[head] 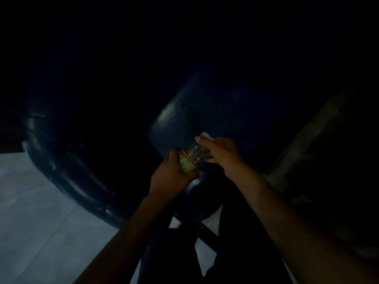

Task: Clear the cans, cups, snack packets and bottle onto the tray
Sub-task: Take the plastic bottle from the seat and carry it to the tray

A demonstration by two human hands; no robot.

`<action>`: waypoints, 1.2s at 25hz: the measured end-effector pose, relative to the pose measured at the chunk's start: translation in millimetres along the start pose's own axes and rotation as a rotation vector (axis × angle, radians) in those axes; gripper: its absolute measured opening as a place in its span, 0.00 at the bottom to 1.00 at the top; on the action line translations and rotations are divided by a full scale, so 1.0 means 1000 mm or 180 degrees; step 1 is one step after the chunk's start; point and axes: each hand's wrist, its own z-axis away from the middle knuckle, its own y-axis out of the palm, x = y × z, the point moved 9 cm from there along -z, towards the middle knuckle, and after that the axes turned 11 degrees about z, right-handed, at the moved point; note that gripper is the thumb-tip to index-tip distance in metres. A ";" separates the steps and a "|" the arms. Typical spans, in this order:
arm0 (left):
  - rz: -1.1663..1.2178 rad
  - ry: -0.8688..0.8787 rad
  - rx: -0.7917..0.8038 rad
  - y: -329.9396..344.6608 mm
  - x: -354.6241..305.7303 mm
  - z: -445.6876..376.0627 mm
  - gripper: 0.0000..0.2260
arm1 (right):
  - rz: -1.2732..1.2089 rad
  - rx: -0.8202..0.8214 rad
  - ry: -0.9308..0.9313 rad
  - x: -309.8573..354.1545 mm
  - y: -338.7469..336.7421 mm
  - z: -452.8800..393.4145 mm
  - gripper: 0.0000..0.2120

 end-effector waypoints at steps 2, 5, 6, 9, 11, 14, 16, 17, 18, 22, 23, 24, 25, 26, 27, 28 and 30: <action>-0.0244 0.0091 0.0047 0.001 -0.009 0.020 0.35 | -0.0054 -0.0072 -0.0029 -0.008 -0.005 0.027 0.14; -0.0392 0.0334 0.0119 -0.005 -0.026 0.054 0.34 | -0.0097 -0.0237 -0.0113 -0.011 -0.017 0.071 0.15; -0.0352 0.0435 0.0139 -0.009 -0.031 0.065 0.34 | -0.0089 -0.0294 -0.0171 -0.009 -0.021 0.085 0.15; -0.0224 0.0708 0.0097 -0.027 -0.043 0.097 0.34 | -0.0007 -0.0391 -0.0423 0.005 -0.024 0.130 0.16; -0.0225 0.0832 0.0053 -0.038 -0.048 0.116 0.35 | 0.0139 -0.0472 -0.0573 0.013 -0.022 0.159 0.17; -0.0214 0.1029 -0.0038 -0.057 -0.054 0.144 0.36 | 0.0384 -0.0612 -0.0811 0.025 -0.018 0.195 0.23; -0.0207 0.1076 -0.0160 -0.070 -0.047 0.156 0.35 | 0.0644 -0.0638 -0.0956 0.028 -0.012 0.211 0.28; -0.0155 0.1038 -0.0197 -0.074 -0.038 0.161 0.34 | 0.0769 -0.0659 -0.1027 0.028 -0.010 0.216 0.32; -0.0058 0.0958 -0.0196 -0.076 -0.026 0.165 0.33 | 0.0863 -0.0697 -0.1087 0.026 -0.011 0.219 0.39; 0.0341 0.0418 -0.0205 -0.073 0.054 0.188 0.30 | 0.1371 -0.0984 -0.1143 -0.005 -0.036 0.224 0.50; 0.0376 0.0292 -0.0203 -0.072 0.074 0.193 0.30 | 0.1485 -0.1060 -0.1051 -0.021 -0.046 0.225 0.50; 0.0395 0.0183 -0.0196 -0.071 0.092 0.197 0.29 | 0.1574 -0.1149 -0.0940 -0.039 -0.057 0.226 0.47; 0.0400 0.0084 -0.0166 -0.069 0.107 0.201 0.29 | 0.1621 -0.1234 -0.0804 -0.060 -0.067 0.228 0.44; 0.0395 0.0004 -0.0116 -0.067 0.119 0.205 0.29 | 0.1618 -0.1312 -0.0670 -0.080 -0.076 0.232 0.38; 0.0368 -0.0061 -0.0038 -0.063 0.127 0.207 0.29 | 0.1580 -0.1394 -0.0563 -0.101 -0.085 0.236 0.31; 0.0310 -0.0088 0.0074 -0.058 0.131 0.210 0.30 | 0.1523 -0.1511 -0.0477 -0.123 -0.094 0.244 0.23; 0.0143 -0.0059 0.0289 -0.046 0.129 0.213 0.30 | 0.1496 -0.1739 -0.0219 -0.171 -0.112 0.266 0.13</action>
